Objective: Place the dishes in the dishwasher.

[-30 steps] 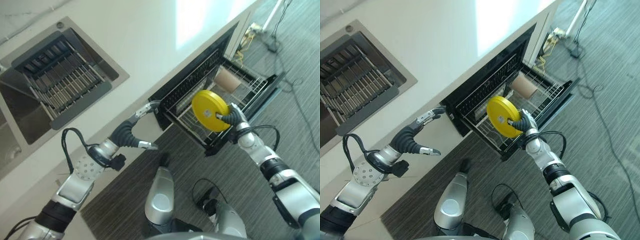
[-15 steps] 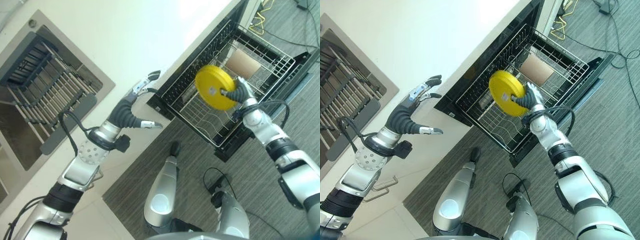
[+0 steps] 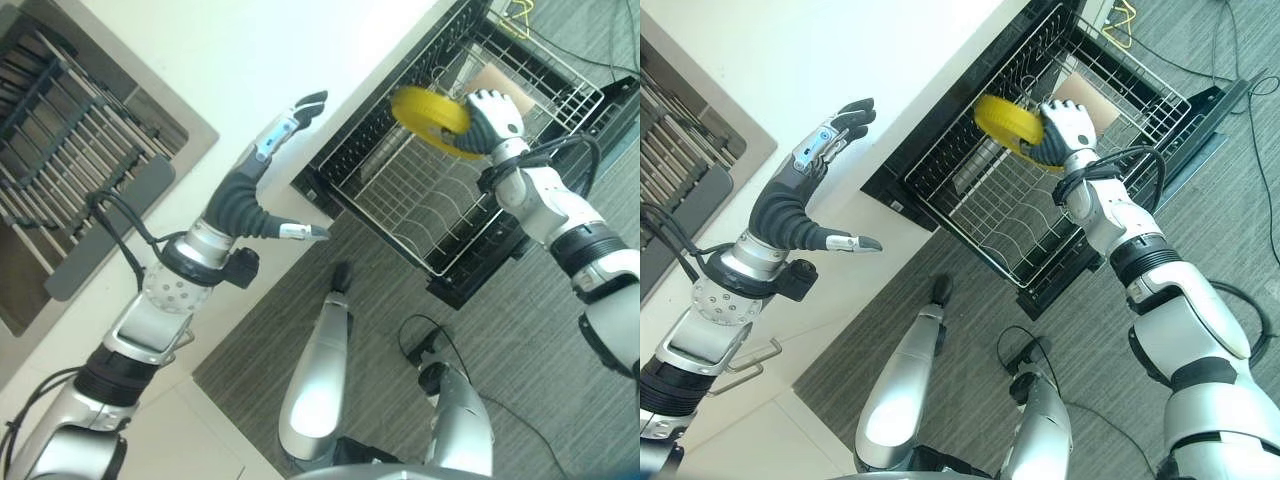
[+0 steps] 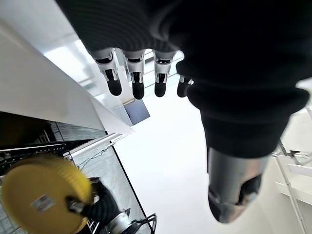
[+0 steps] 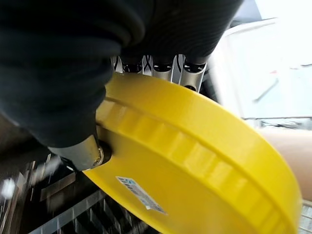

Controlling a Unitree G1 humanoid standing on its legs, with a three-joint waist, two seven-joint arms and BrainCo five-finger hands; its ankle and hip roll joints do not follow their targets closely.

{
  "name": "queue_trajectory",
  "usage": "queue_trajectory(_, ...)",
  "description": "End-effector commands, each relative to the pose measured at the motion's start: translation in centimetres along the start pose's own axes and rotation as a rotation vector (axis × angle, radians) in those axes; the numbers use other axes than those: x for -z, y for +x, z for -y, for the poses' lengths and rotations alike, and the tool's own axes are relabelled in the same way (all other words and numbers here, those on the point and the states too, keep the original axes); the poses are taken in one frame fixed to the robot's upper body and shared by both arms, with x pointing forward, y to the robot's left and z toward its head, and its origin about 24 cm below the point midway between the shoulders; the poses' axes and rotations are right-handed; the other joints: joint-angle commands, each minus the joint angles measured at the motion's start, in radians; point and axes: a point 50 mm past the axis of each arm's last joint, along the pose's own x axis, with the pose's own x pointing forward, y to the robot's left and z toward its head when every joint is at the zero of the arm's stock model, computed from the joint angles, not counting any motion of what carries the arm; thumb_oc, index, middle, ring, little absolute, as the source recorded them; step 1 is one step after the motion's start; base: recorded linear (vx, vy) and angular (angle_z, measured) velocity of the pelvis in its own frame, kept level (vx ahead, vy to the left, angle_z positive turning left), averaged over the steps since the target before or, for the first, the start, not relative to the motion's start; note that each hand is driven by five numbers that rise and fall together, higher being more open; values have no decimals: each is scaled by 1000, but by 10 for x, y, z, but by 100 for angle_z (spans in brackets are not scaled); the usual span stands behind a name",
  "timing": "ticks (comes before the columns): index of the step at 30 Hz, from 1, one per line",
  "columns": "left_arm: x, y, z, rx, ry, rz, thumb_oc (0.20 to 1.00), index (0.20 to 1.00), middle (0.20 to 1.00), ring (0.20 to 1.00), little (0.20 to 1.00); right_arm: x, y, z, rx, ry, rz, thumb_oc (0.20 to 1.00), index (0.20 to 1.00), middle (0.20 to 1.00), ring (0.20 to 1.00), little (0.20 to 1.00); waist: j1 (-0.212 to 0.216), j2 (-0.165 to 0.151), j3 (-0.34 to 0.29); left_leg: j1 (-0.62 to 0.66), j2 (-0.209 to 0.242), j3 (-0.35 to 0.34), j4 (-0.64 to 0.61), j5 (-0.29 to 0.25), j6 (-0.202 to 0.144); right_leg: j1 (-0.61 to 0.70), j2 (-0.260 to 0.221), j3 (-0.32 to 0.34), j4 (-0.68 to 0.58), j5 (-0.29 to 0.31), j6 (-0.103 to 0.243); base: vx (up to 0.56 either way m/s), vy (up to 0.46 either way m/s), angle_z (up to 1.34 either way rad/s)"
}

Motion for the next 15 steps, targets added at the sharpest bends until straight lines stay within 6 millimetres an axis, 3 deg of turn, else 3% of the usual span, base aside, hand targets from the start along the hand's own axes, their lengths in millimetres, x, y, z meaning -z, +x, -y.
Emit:
queue_trajectory(1, 13, -10, -2, -25, 37, -65, 1000, 1000, 1000, 1000, 1000, -5, 15, 32, 139, -62, 43, 200, 200, 200, 200, 200, 13, -35, -24, -142, -28, -31, 134, -79, -23, 115, -23, -16, -58, -44, 63, 29, -43, 0)
queue_trajectory(8, 12, -3, -1, -30, 48, -27, 1000, 1000, 1000, 1000, 1000, 1, 18, 21, 101, -72, 6, 200, 200, 200, 200, 200, 25, -22, -24, -185, -50, -40, 140, -75, -13, 54, -30, -17, -35, -47, 58, -57, 15, -1)
queue_trajectory(15, 12, 0, -2, -45, 49, -1, 1000, 1000, 1000, 1000, 1000, 4, 20, 19, 72, -224, 51, 200, 200, 200, 200, 200, 32, 4, -24, -202, -66, -31, 137, -66, -4, 3, -52, -22, 6, -45, 56, -58, 56, 1)
